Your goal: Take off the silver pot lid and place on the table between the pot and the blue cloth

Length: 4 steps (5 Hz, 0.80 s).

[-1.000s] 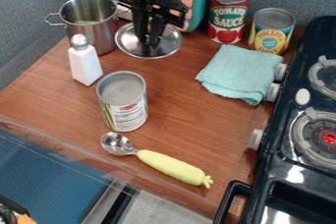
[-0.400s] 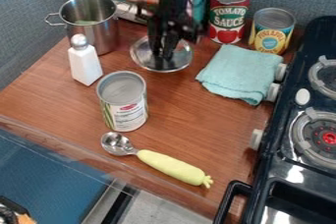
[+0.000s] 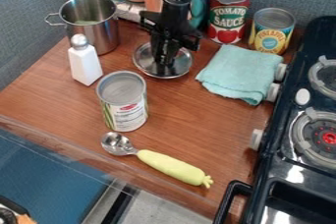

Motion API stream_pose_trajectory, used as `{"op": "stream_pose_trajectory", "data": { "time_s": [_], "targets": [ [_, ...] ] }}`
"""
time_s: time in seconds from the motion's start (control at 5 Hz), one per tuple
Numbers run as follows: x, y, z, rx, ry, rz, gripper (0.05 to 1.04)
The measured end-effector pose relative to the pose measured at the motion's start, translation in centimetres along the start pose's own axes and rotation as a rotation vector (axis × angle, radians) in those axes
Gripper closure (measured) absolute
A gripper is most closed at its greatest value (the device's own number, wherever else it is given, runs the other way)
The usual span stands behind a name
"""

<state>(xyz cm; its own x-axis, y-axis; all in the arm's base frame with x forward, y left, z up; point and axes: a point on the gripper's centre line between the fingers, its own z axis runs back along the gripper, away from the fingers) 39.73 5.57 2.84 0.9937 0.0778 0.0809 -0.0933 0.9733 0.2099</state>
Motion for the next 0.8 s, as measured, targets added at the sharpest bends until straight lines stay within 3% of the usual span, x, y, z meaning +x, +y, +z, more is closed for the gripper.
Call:
{"op": "stream_pose_trajectory", "data": {
  "time_s": [0.2, 0.4, 0.8],
  "targets": [
    [0.16, 0.07, -0.52, 0.012, -0.004, 0.001, 0.803],
    [0.42, 0.12, -0.72, 0.018, -0.014, 0.006, 0.737],
    [0.52, 0.35, -0.82, 0.015, 0.004, 0.007, 0.155]
  ]
}}
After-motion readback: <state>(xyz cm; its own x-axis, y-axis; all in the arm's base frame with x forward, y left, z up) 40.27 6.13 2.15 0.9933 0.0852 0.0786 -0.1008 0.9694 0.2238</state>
